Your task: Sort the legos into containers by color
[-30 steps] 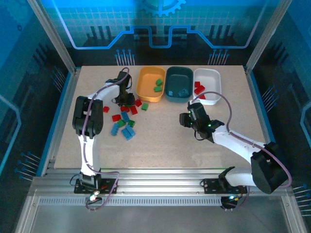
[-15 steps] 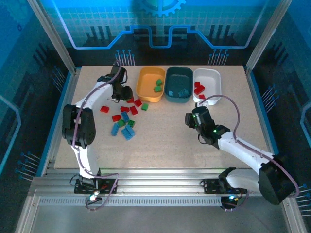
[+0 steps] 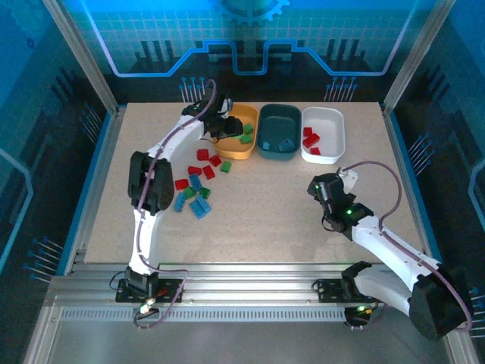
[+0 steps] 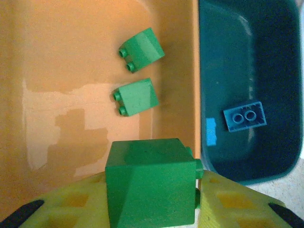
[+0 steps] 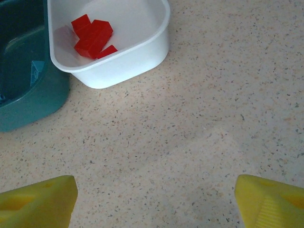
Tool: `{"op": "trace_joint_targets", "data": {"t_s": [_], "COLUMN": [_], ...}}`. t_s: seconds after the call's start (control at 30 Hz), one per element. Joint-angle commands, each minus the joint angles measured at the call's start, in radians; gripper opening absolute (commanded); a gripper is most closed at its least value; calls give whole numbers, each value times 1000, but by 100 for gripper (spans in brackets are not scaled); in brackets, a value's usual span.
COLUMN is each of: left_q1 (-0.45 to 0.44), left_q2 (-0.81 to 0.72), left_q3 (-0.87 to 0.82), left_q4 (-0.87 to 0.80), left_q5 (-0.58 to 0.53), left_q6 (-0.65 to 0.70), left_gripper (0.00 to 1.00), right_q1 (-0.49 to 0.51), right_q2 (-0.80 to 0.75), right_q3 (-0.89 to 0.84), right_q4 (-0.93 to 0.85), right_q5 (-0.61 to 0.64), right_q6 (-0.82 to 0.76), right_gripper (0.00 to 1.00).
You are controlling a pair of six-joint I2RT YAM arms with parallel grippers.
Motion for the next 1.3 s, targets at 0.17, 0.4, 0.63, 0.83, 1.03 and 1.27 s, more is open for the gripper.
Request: {"op": "trace_joint_targets", "data": {"t_s": [0.17, 0.4, 0.63, 0.83, 1.03, 1.27], "left_q1": [4, 7, 7, 41, 181, 200], "left_q2": [122, 126, -131, -622, -998, -1032], "left_q3": [137, 239, 25, -712, -1238, -1343], "left_q4": [-43, -119, -118, 52, 155, 202], "left_q5": [40, 9, -80, -274, -259, -155], "left_q6": [-48, -13, -2, -134, -232, -164], "left_gripper": [42, 79, 81, 83, 78, 78], "right_q1": [-12, -12, -12, -10, -4, -3], "right_q2": [36, 60, 38, 22, 30, 42], "right_q3": [6, 18, 1, -10, -13, -9], "right_q4": [28, 53, 82, 104, 123, 126], "right_q5": [-48, -108, -134, -162, -190, -205], "right_q6": [-13, -54, -64, -66, -65, -68], "right_gripper": [88, 86, 86, 85, 84, 83]}}
